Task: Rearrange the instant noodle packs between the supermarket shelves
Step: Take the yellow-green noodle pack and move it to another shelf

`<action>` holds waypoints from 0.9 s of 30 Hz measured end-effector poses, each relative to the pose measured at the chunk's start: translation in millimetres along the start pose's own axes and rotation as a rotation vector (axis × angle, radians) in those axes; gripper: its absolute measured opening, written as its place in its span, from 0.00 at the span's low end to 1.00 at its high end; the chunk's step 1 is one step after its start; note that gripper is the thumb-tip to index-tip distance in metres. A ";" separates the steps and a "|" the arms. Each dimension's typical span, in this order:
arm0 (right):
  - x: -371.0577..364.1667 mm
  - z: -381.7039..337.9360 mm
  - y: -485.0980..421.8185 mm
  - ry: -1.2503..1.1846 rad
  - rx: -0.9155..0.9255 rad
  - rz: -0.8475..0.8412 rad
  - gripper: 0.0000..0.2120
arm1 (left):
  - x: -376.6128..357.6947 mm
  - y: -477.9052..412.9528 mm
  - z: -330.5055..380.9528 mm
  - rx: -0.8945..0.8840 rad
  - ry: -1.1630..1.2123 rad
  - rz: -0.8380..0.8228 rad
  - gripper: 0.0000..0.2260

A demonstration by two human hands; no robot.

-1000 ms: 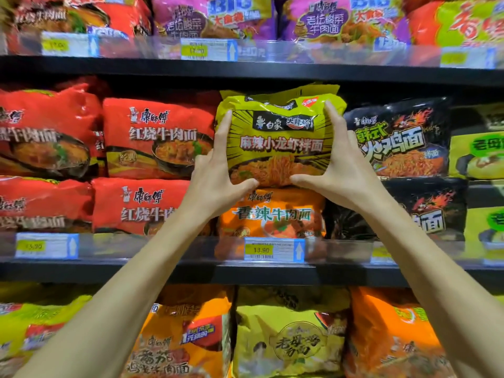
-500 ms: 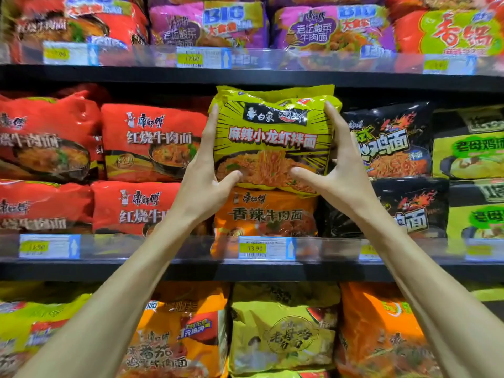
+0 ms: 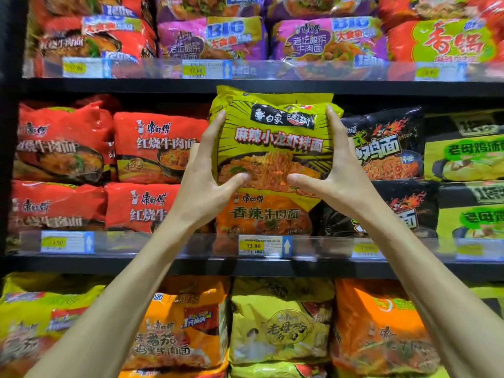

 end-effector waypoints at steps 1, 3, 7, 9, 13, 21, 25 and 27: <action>0.7 -0.7 1.0 -0.008 -0.002 0.008 0.55 | 1.1 1.6 0.7 0.002 -0.009 0.003 0.42; 2.2 -2.4 3.4 -0.029 -0.012 0.025 0.55 | 2.8 3.2 2.1 -0.001 -0.023 -0.005 0.42; 6.2 -6.4 3.7 -0.029 -0.012 0.063 0.55 | 5.5 -1.0 5.7 0.003 0.006 -0.014 0.42; 6.4 -10.2 2.8 -0.042 -0.020 0.066 0.55 | 7.5 -0.9 9.4 0.010 0.005 -0.001 0.42; 11.6 -14.7 11.0 -0.076 -0.022 0.074 0.54 | 9.1 12.4 22.9 0.006 0.009 0.044 0.41; 29.7 -48.2 27.8 -0.050 0.088 0.098 0.52 | 30.3 30.3 46.9 0.025 0.027 0.089 0.41; 43.4 -59.6 46.6 -0.124 0.125 0.095 0.52 | 33.5 49.8 70.5 0.040 0.013 0.103 0.42; 55.4 -64.8 64.7 -0.162 0.140 0.087 0.51 | 35.1 66.8 88.7 0.059 0.021 0.119 0.42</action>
Point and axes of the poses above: each hand's wrist, its own y-axis away from the middle knuckle, its own x-axis out of the back of the hand, z = x × y, the point moved 9 cm from there along -y, towards the middle knuckle, and after that the axes turned 1 degree about -x, right-handed, at the moved point
